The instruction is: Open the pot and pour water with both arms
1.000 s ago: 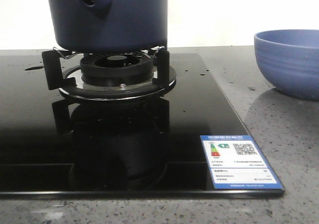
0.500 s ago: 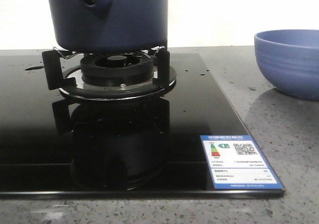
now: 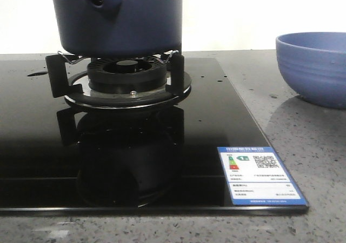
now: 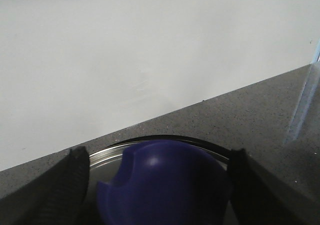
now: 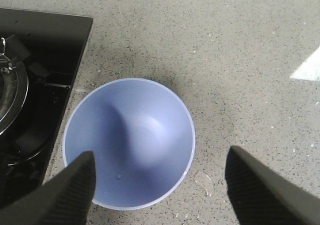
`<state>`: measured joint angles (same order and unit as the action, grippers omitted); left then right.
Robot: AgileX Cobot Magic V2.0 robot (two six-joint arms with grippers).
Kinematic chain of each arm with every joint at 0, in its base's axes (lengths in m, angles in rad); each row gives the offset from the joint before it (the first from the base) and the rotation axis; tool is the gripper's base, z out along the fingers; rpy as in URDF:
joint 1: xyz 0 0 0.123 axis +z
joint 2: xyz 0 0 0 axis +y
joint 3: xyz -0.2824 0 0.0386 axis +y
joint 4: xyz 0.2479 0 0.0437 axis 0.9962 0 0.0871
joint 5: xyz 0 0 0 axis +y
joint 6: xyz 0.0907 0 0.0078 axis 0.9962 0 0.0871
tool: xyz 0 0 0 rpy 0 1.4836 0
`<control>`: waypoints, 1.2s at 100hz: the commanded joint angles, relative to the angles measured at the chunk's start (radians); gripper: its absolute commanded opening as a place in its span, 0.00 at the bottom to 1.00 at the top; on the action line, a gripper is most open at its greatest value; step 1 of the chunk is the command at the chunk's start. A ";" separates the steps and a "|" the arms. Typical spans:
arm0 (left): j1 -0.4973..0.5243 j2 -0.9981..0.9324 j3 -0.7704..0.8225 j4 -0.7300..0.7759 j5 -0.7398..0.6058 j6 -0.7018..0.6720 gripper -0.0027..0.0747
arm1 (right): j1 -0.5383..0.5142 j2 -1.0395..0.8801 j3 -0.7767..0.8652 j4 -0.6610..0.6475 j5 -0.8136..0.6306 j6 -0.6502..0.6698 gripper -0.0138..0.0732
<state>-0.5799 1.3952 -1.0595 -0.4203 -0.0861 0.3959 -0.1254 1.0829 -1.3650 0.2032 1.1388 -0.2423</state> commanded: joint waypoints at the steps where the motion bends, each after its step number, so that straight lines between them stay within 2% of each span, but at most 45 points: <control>1: -0.007 -0.063 -0.038 -0.017 -0.074 -0.004 0.72 | -0.007 -0.019 -0.031 0.016 -0.057 -0.010 0.73; 34: -0.001 -0.307 -0.038 -0.020 -0.023 -0.004 0.70 | -0.007 -0.019 -0.031 0.028 -0.068 -0.010 0.73; 43: 0.021 -0.373 -0.038 0.012 0.001 0.001 0.61 | -0.007 -0.019 -0.031 0.085 -0.093 -0.010 0.71; 51: 0.054 -0.417 -0.035 0.025 0.025 0.001 0.44 | -0.007 -0.028 -0.014 0.192 -0.168 -0.026 0.61; 62: 0.125 -0.471 -0.014 0.025 0.060 0.001 0.14 | -0.007 -0.064 0.062 0.440 -0.314 -0.179 0.35; 63: 0.130 -0.474 -0.012 0.025 0.065 0.001 0.10 | -0.007 -0.073 0.076 0.475 -0.331 -0.203 0.29; 65: 0.146 -0.484 -0.005 0.025 0.070 0.001 0.04 | -0.007 -0.079 0.097 0.526 -0.357 -0.241 0.24; 67: 0.162 -0.493 0.003 0.027 0.076 0.001 0.00 | -0.007 -0.088 0.120 0.574 -0.380 -0.282 0.18; 70: 0.184 -0.507 0.016 0.027 0.086 0.001 0.01 | -0.007 -0.104 0.152 0.636 -0.413 -0.340 0.08; 80: 0.260 -0.568 0.075 0.026 0.086 0.001 0.01 | -0.007 -0.152 0.275 0.827 -0.495 -0.560 0.09; 99: 0.356 -0.751 0.285 0.005 0.033 0.001 0.01 | -0.007 -0.286 0.542 1.059 -0.565 -0.975 0.09; 111: 0.371 -0.882 0.457 -0.009 -0.032 0.001 0.01 | -0.007 -0.402 0.726 1.184 -0.615 -1.140 0.09; 120: 0.371 -0.982 0.573 -0.026 -0.050 0.001 0.01 | -0.007 -0.493 0.834 1.225 -0.658 -1.198 0.09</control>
<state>-0.2133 0.4873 -0.5561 -0.4217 -0.0456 0.3959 -0.1254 0.6703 -0.5892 1.3244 0.5443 -1.3503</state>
